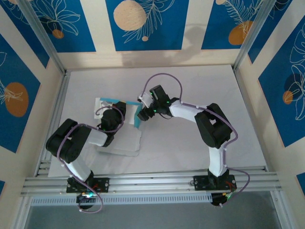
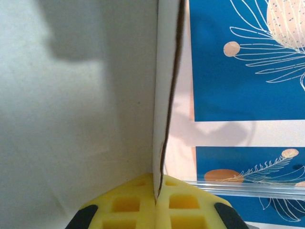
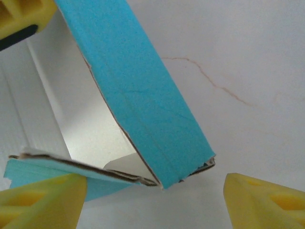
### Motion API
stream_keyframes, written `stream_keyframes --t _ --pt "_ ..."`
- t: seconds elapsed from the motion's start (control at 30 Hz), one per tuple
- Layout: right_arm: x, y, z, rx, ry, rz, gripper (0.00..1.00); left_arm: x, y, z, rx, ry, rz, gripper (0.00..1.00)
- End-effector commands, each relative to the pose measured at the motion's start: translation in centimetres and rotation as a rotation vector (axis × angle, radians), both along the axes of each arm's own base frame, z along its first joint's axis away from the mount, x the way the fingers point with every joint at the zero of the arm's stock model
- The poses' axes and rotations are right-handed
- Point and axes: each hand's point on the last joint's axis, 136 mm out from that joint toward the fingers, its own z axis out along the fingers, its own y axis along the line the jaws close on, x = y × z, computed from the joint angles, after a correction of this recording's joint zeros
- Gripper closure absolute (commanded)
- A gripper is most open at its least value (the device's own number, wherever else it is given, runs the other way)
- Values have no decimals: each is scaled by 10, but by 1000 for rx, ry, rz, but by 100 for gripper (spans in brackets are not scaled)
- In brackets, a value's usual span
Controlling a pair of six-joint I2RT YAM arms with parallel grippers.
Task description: Fold the paper box
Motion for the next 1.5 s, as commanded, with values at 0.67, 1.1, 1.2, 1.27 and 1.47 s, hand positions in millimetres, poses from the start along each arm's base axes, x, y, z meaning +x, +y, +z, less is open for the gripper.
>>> stream_keyframes --t 0.67,1.1,1.2,1.27,1.47 --pt "-64 -9 43 147 103 -57 36 -1 -12 20 -109 -124 -94 100" --pt "-54 -31 61 271 121 -283 32 -4 -15 33 -43 -181 -102 100" --pt "-47 -35 52 236 175 -364 36 -7 -16 42 -16 -213 -98 100" --pt "-47 -31 42 201 202 -397 39 -7 -18 50 -3 -238 -96 100" --pt "-38 -43 13 65 184 -564 56 -13 -18 72 39 -307 -72 100"
